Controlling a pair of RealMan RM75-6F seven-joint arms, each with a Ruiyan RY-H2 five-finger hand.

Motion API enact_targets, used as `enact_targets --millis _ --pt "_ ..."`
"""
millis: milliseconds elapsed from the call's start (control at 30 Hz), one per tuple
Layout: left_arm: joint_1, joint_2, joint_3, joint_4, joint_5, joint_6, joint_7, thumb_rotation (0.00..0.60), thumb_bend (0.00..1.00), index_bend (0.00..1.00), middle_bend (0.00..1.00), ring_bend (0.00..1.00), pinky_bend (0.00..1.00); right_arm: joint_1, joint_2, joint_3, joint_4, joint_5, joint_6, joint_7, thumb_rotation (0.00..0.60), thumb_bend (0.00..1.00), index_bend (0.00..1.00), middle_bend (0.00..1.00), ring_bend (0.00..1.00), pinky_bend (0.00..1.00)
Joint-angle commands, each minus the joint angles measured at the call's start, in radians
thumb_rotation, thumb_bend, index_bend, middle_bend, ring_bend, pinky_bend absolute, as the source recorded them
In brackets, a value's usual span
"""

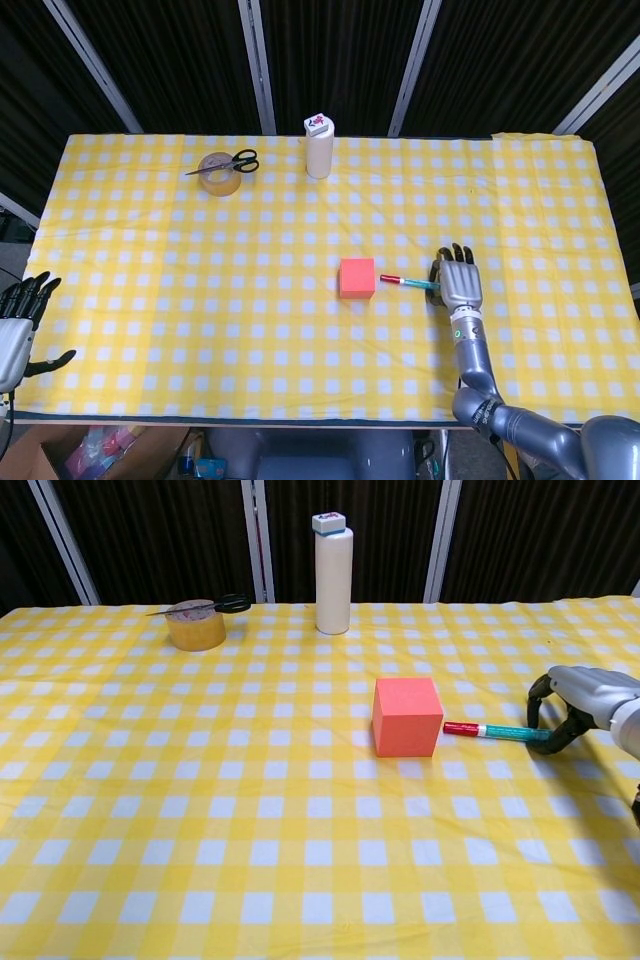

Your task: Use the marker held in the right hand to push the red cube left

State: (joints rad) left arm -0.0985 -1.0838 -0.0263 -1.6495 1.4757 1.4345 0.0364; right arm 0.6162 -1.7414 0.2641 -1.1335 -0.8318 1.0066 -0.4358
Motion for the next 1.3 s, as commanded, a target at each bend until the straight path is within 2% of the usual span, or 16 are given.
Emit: enact_targets --millis 33,300,633,933,1300 --pt "0.0 0.0 0.0 0.0 0.001 0.0 -0.001 0.6 0.0 0.0 0.0 0.0 0.0 -0.001 -0.004 -0.001 0.008 -0.018 -0.001 0.019 0.6 0.48 0.62 0.21 0.01 0.0" --pt "0.0 0.002 0.002 -0.002 0.0 -0.001 -0.006 0.6 0.0 0.0 0.0 0.0 0.0 -0.007 0.021 -0.004 -0.011 -0.045 0.002 0.03 0.6 0.49 0.63 0.21 0.01 0.0" --pt "-0.001 0.003 0.002 -0.007 -0.005 -0.005 -0.003 0.6 0.0 0.0 0.0 0.0 0.0 -0.026 0.138 0.017 -0.14 -0.091 0.039 0.056 0.6 0.49 0.63 0.22 0.02 0.0" --pt "0.0 0.002 0.002 -0.009 -0.006 -0.004 0.005 0.6 0.0 0.0 0.0 0.0 0.0 -0.052 0.222 0.023 -0.217 -0.077 0.034 0.083 0.6 0.49 0.63 0.22 0.02 0.0" --pt "0.001 0.001 0.004 -0.009 -0.005 -0.001 0.008 0.6 0.0 0.0 0.0 0.0 0.0 -0.053 0.239 -0.007 -0.205 -0.078 -0.042 0.138 0.6 0.49 0.63 0.22 0.02 0.0"
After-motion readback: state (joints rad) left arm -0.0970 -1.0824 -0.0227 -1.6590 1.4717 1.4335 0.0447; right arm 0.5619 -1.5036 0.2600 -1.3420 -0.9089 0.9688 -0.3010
